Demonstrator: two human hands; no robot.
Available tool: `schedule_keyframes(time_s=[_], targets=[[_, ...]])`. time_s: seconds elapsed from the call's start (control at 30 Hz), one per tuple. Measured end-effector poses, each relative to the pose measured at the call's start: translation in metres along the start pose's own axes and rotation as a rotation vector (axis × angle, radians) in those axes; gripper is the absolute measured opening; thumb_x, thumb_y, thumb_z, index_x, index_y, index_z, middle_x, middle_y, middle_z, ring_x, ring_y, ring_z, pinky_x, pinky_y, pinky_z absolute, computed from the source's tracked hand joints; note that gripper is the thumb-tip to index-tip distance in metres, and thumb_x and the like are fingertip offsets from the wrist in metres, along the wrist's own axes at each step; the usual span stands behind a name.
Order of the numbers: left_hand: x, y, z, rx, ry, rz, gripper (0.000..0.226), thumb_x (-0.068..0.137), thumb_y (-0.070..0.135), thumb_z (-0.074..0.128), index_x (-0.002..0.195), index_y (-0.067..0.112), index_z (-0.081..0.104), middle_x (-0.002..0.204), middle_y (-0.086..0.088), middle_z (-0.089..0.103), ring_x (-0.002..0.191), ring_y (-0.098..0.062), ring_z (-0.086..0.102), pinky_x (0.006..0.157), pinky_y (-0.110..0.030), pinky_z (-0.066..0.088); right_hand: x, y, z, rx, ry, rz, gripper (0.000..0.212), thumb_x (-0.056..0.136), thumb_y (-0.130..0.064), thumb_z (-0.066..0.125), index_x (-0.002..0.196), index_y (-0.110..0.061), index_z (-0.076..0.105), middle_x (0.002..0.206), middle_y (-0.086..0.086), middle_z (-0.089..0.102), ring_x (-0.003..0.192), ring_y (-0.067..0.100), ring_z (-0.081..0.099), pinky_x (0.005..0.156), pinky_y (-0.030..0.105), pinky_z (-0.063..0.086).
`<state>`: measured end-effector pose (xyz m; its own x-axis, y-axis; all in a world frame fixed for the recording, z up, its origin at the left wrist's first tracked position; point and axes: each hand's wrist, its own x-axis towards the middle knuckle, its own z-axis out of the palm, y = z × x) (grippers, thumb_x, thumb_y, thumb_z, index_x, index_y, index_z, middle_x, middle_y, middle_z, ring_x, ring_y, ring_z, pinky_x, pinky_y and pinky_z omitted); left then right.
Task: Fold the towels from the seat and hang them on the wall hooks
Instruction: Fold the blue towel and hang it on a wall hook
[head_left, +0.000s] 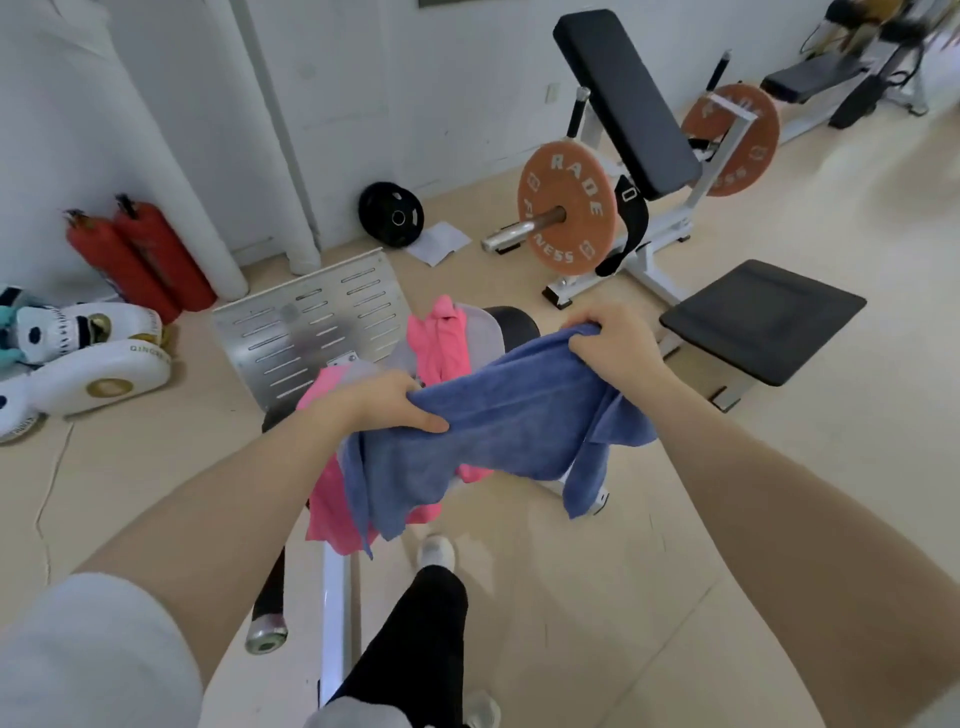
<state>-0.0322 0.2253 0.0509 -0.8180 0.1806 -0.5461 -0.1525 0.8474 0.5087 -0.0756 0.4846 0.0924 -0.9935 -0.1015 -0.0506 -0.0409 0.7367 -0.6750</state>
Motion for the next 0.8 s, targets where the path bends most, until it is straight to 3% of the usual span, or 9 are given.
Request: schedule_keyframes(time_s=[0.1,0.2,0.3,0.43,0.57,0.63,0.7,0.8], targets=[[0.025,-0.013,-0.020,0.108,0.078,-0.043,0.051,0.070,0.062,0.066,0.068,0.013,0.053,0.072,-0.001,0.052,0.067,-0.019,0.047,0.062,-0.029,0.037,0.034,0.000,0.017,-0.188,-0.022,-0.023,0.021,0.082,-0.012,0.046,0.087,-0.013,0.066,0.088,0.008,0.066,0.085,0.026,0.059,0.068,0.035,0.046],[0.058,-0.026,-0.041,0.110,0.218,-0.045,0.064,0.074,0.077,0.041,0.057,0.015,0.033,0.066,-0.005,0.043,0.064,-0.021,0.041,0.059,-0.033,0.030,0.079,0.000,0.034,-0.373,-0.087,-0.092,0.019,0.086,-0.015,0.046,0.088,-0.011,0.065,0.085,0.008,0.064,0.084,0.029,0.058,0.072,0.040,0.046],[0.091,-0.041,-0.075,0.059,0.406,-0.046,0.067,0.072,0.078,0.032,0.056,0.013,0.036,0.060,-0.007,0.044,0.061,-0.023,0.044,0.059,-0.036,0.034,0.132,0.000,0.049,-0.385,-0.257,-0.062,0.017,0.089,-0.014,0.047,0.080,-0.010,0.060,0.079,0.008,0.058,0.084,0.029,0.054,0.070,0.035,0.039],[0.141,-0.065,-0.110,0.068,0.535,-0.050,0.045,0.089,0.053,0.046,0.078,0.011,0.057,0.076,-0.005,0.060,0.078,-0.025,0.056,0.065,-0.035,0.040,0.201,-0.002,0.078,-0.368,-0.302,0.001,0.024,0.084,-0.005,0.039,0.079,-0.019,0.058,0.088,0.009,0.065,0.089,0.028,0.057,0.076,0.035,0.039],[0.184,-0.085,-0.085,0.142,0.399,-0.116,0.018,0.092,0.030,0.050,0.095,0.012,0.050,0.096,-0.008,0.056,0.095,-0.030,0.054,0.067,-0.034,0.037,0.242,0.001,0.114,-0.324,-0.313,0.089,0.031,0.082,-0.002,0.035,0.085,-0.020,0.060,0.088,0.006,0.062,0.088,0.028,0.057,0.083,0.041,0.046],[0.198,-0.089,-0.063,0.158,0.350,-0.150,0.031,0.090,0.021,0.052,0.118,0.008,0.048,0.120,-0.013,0.051,0.110,-0.033,0.049,0.082,-0.040,0.041,0.249,0.008,0.129,-0.318,-0.303,0.128,0.030,0.083,-0.003,0.036,0.092,-0.017,0.061,0.092,0.005,0.060,0.090,0.028,0.055,0.086,0.043,0.046],[0.210,-0.079,-0.048,0.153,0.371,-0.064,0.039,0.090,0.018,0.050,0.128,0.008,0.045,0.129,-0.013,0.046,0.117,-0.032,0.044,0.091,-0.041,0.039,0.253,0.021,0.137,-0.334,-0.295,0.146,0.028,0.083,-0.004,0.039,0.095,-0.017,0.061,0.101,0.007,0.060,0.095,0.029,0.054,0.088,0.042,0.044],[0.220,-0.043,-0.033,0.052,0.396,0.290,0.029,0.090,0.014,0.048,0.116,0.006,0.056,0.118,-0.013,0.054,0.106,-0.030,0.052,0.090,-0.035,0.040,0.258,0.045,0.133,-0.396,-0.323,0.180,0.027,0.082,-0.005,0.043,0.101,-0.017,0.059,0.111,0.008,0.054,0.101,0.030,0.053,0.088,0.039,0.042]])
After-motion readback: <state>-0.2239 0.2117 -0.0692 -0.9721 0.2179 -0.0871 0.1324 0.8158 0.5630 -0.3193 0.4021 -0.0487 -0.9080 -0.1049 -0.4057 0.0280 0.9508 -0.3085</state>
